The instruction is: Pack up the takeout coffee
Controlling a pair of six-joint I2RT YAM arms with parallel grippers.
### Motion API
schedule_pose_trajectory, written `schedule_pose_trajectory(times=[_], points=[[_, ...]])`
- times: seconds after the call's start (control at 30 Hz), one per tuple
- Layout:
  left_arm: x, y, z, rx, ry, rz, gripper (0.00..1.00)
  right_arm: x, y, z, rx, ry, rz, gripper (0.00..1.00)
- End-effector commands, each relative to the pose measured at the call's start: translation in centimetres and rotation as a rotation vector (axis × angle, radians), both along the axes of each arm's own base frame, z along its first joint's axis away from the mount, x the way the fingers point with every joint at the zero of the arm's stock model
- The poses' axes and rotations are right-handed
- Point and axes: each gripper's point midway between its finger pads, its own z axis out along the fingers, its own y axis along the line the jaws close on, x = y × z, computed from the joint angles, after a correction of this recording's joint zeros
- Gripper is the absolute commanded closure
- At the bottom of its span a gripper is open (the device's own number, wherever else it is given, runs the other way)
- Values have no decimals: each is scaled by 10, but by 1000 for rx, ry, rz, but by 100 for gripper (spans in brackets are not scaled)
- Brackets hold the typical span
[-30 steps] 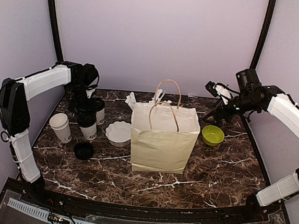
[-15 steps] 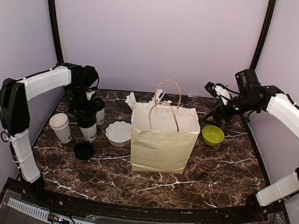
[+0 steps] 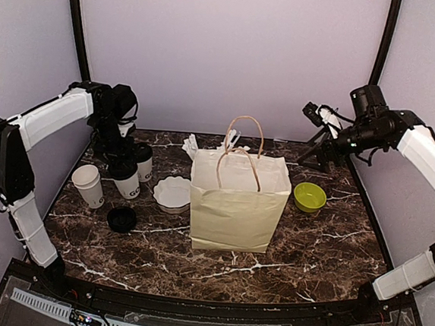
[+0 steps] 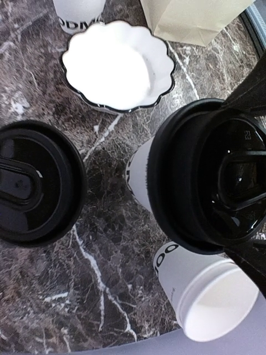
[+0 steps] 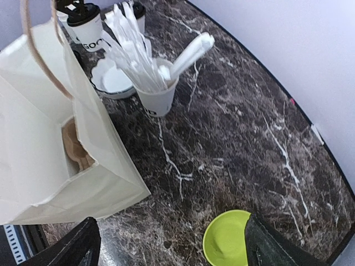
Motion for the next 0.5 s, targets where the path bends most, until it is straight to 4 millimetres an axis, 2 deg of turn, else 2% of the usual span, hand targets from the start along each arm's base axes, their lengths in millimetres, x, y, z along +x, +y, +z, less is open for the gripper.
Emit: schedule_pose_trajectory(times=[0.0, 0.13, 0.17, 0.3, 0.47], points=[[-24, -1, 86, -77, -183, -17, 44, -23, 23, 55, 116, -62, 135, 10], [-37, -20, 121, -158, -288, -96, 45, -29, 51, 75, 153, -80, 200, 13], [-41, -33, 128, -188, -311, -154, 45, -29, 58, 76, 157, -73, 213, 14], [-66, -71, 170, -253, -434, -348, 50, -24, 93, 71, 149, -38, 268, 18], [-91, -106, 219, -353, -573, -508, 56, -11, 130, 70, 140, -9, 293, 22]])
